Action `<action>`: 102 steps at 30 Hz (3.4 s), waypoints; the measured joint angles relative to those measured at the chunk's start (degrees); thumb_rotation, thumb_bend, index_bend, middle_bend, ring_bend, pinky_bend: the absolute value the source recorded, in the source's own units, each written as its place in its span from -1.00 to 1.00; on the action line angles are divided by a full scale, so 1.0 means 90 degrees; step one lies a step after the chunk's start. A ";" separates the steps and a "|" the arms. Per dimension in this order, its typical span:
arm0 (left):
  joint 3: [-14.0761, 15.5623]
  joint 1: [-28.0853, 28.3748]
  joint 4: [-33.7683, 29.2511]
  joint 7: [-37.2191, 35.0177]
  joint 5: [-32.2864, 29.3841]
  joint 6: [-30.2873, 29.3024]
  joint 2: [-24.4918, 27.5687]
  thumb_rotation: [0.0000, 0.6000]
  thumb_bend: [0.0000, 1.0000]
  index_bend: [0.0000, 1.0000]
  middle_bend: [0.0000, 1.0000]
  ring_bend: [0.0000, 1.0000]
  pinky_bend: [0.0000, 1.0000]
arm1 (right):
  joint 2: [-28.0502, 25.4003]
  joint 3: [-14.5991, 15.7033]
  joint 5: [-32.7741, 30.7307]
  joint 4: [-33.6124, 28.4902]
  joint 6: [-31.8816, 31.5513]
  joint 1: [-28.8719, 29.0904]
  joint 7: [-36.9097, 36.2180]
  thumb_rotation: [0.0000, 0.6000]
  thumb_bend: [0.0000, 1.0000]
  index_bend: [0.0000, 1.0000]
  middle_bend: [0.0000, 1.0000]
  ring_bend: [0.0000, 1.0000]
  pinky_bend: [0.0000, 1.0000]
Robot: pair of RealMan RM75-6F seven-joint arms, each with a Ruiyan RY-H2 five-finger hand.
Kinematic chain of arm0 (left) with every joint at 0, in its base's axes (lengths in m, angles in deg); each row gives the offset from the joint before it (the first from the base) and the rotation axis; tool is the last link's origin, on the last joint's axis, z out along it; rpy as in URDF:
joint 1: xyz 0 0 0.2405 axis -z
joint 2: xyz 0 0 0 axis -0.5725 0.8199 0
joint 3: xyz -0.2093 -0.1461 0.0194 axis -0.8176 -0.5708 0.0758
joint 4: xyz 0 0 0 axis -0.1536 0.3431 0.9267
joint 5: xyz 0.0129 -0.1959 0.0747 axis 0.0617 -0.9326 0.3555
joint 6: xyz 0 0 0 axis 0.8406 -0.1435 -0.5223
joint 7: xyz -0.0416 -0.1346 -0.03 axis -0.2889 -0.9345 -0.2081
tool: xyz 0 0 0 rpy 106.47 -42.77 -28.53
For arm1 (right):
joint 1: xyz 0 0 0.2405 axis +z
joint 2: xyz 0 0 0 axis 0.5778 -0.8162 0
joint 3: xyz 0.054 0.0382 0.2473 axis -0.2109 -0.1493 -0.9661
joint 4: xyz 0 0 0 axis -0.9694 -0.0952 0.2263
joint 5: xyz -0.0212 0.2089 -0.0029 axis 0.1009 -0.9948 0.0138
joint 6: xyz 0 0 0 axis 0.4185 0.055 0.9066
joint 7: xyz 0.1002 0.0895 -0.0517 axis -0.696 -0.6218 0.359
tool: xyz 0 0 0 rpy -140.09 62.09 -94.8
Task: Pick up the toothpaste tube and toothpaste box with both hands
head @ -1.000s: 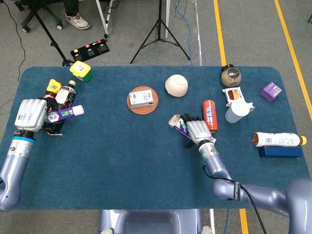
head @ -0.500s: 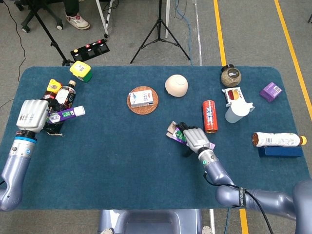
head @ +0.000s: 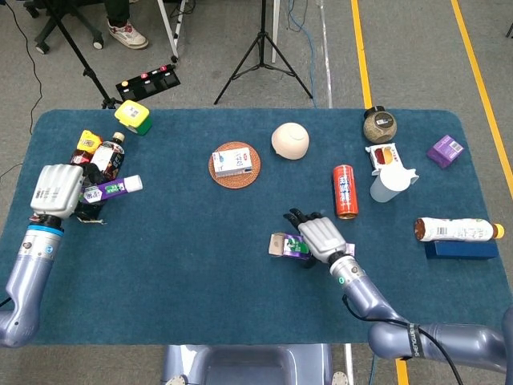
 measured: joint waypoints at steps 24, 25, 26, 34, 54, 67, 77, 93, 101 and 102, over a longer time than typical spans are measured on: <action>0.0028 -0.0007 0.0138 -0.0027 -0.0020 0.0043 -0.0080 1.00 -0.22 0.30 0.06 0.06 0.44 | -0.0209 0.0412 -0.0153 -0.0011 -0.0312 -0.0552 -0.0185 1.00 -1.00 -0.85 -0.85 -0.81 -0.87; 0.0029 -0.0008 0.0143 -0.0027 -0.0018 0.0042 -0.0083 1.00 -0.22 0.30 0.06 0.06 0.44 | -0.0152 0.0427 -0.0100 0.0032 -0.0327 -0.0566 -0.0175 1.00 -1.00 -0.85 -0.84 -0.80 -0.86; 0.0029 -0.0008 0.0151 -0.0027 -0.0019 0.0040 -0.0085 1.00 -0.22 0.30 0.07 0.06 0.45 | -0.0111 0.0438 -0.0062 0.0061 -0.0341 -0.0576 -0.0167 1.00 -1.00 -0.85 -0.83 -0.79 -0.86; 0.0024 -0.0013 0.0237 -0.0070 -0.0052 0.0075 -0.0100 1.00 -0.22 0.30 0.07 0.06 0.44 | 0.0298 0.0435 0.0048 0.0520 -0.0482 -0.0649 -0.0073 1.00 -1.00 -0.73 -0.66 -0.61 -0.76; 0.0066 -0.0007 0.0320 -0.0070 -0.0039 0.0137 -0.0181 1.00 -0.22 0.30 0.07 0.06 0.45 | 0.0671 0.0313 0.0699 0.1164 -0.0339 -0.0910 -0.0513 1.00 -0.26 -0.22 -0.17 -0.14 -0.08; 0.0135 -0.0043 0.0228 -0.0108 0.0098 0.0137 -0.0163 1.00 -0.22 0.30 0.06 0.06 0.44 | 0.0632 0.0251 0.1402 0.1183 -0.0330 -0.1057 -0.1040 1.00 0.01 -0.13 -0.06 -0.02 0.15; 0.0293 0.0026 -0.0227 0.0059 0.0415 0.0277 -0.0077 1.00 -0.22 0.30 0.07 0.06 0.44 | 0.0592 0.0095 0.2569 0.1099 -0.0538 -0.1164 -0.1866 1.00 0.01 -0.11 -0.04 0.00 0.17; 0.0143 0.0918 -0.1269 0.1956 -0.1137 0.0581 -0.0635 1.00 -0.22 0.30 0.07 0.06 0.44 | 0.1702 -0.0534 0.2436 0.1417 -0.1025 -0.0884 -0.1048 1.00 0.01 -0.11 -0.04 0.00 0.19; 0.0002 0.1612 -0.1558 0.2717 -0.2257 0.0618 -0.0974 1.00 -0.21 0.30 0.07 0.06 0.45 | 0.1827 -0.0596 0.2387 0.1523 -0.1102 -0.0898 -0.0866 1.00 0.01 -0.11 -0.04 0.00 0.19; -0.0002 0.1656 -0.1581 0.2776 -0.2302 0.0601 -0.0996 1.00 -0.21 0.30 0.07 0.06 0.44 | 0.1830 -0.0598 0.2381 0.1524 -0.1100 -0.0900 -0.0865 1.00 0.01 -0.11 -0.04 0.00 0.19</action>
